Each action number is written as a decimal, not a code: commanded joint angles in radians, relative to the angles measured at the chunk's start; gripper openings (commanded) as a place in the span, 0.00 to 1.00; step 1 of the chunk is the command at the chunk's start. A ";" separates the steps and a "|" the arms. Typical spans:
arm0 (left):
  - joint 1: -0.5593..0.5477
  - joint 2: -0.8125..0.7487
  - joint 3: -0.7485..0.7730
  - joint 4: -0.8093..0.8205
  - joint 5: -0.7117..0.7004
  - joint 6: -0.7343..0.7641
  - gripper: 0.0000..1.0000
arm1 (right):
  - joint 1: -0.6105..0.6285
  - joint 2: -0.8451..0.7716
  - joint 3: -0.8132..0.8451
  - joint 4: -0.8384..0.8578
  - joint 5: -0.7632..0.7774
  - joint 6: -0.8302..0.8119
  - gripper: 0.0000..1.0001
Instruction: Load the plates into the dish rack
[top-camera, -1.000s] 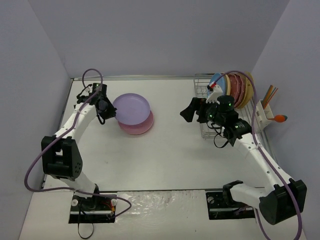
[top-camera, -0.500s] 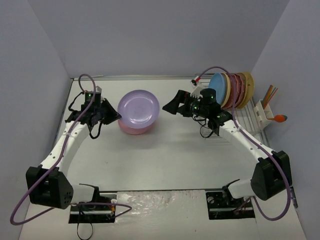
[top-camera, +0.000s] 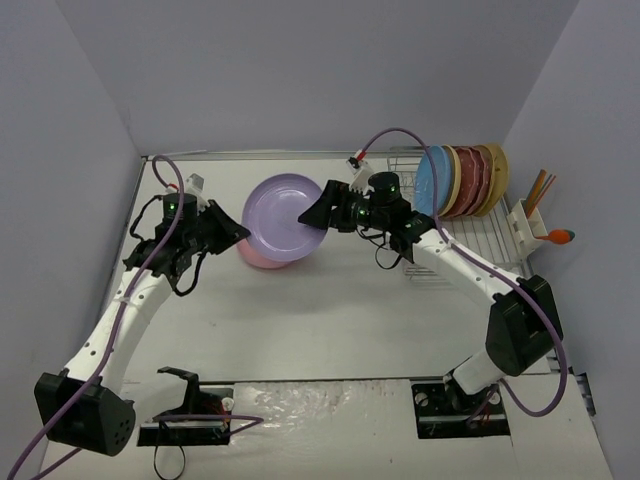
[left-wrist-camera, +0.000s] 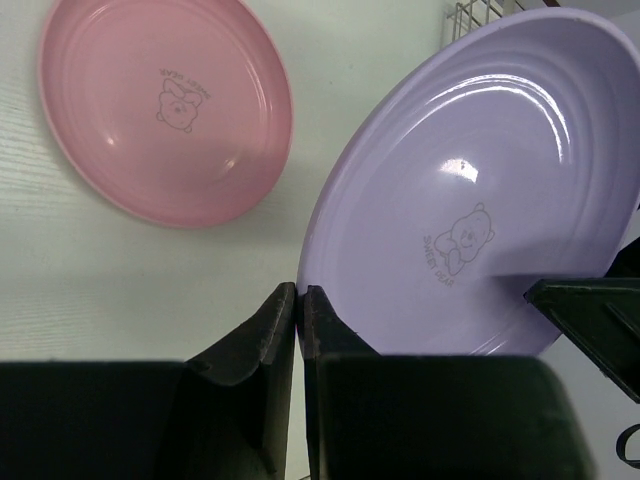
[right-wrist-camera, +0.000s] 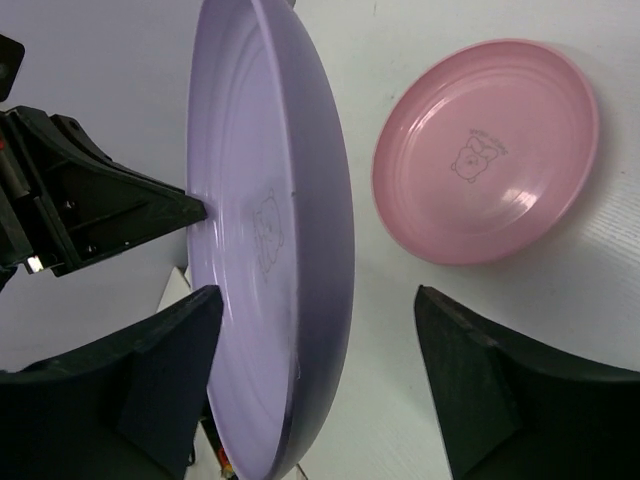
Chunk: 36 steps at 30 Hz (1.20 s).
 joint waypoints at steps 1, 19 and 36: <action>-0.004 -0.048 0.009 0.091 0.011 -0.013 0.00 | 0.006 -0.025 0.058 0.067 0.016 -0.018 0.55; -0.002 -0.025 0.080 -0.147 -0.231 0.255 0.72 | -0.023 -0.152 0.127 -0.202 0.428 -0.300 0.00; 0.113 -0.099 -0.050 -0.240 -0.545 0.497 0.97 | -0.278 0.106 0.422 -0.292 1.163 -0.783 0.00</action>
